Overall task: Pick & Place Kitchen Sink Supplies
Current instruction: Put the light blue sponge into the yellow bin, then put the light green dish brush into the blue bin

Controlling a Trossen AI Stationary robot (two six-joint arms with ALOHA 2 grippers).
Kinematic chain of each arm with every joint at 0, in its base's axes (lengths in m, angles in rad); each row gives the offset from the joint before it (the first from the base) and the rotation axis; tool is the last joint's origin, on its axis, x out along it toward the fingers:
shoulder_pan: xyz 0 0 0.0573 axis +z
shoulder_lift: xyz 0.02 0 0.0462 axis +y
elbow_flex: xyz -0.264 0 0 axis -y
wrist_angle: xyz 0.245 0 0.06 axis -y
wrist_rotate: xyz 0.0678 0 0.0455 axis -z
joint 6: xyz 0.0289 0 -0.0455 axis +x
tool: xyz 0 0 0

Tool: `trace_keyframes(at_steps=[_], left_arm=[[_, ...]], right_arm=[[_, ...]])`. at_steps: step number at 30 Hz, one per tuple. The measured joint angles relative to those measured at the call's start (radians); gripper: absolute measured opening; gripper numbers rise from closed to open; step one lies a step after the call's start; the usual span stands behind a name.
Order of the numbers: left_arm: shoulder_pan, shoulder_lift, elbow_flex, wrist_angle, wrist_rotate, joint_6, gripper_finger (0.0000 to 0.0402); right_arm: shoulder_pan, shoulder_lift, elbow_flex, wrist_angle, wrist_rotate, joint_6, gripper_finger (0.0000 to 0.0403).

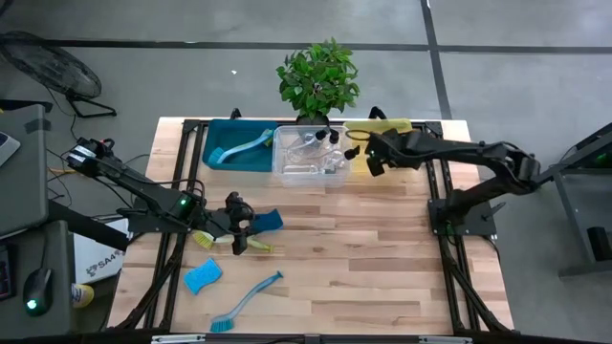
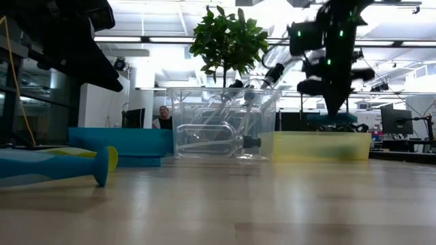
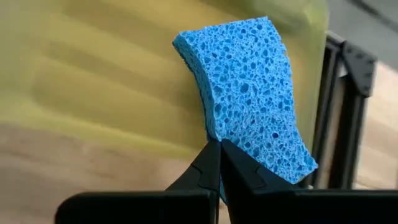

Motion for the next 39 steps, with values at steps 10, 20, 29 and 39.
trace_keyframes(at_steps=[10,20,29,39], left_arm=[[0.0,0.0,0.0,-0.001,-0.022,0.005,0.0188],[0.0,0.0,0.0,0.0,-0.039,-0.002,0.0188],[0.0,0.0,0.0,0.0,-0.044,-0.002,0.0188],[0.0,0.0,0.0,0.0,-0.045,-0.006,0.0188]], right_arm=[[-0.229,0.0,-0.109,0.251,-0.069,-0.16,0.0],[-0.318,0.0,-0.157,0.36,-0.142,-0.243,0.0],[-0.316,0.0,-0.164,0.365,-0.141,-0.264,0.0027],[-0.316,0.0,-0.164,0.37,-0.135,-0.289,0.0125]])
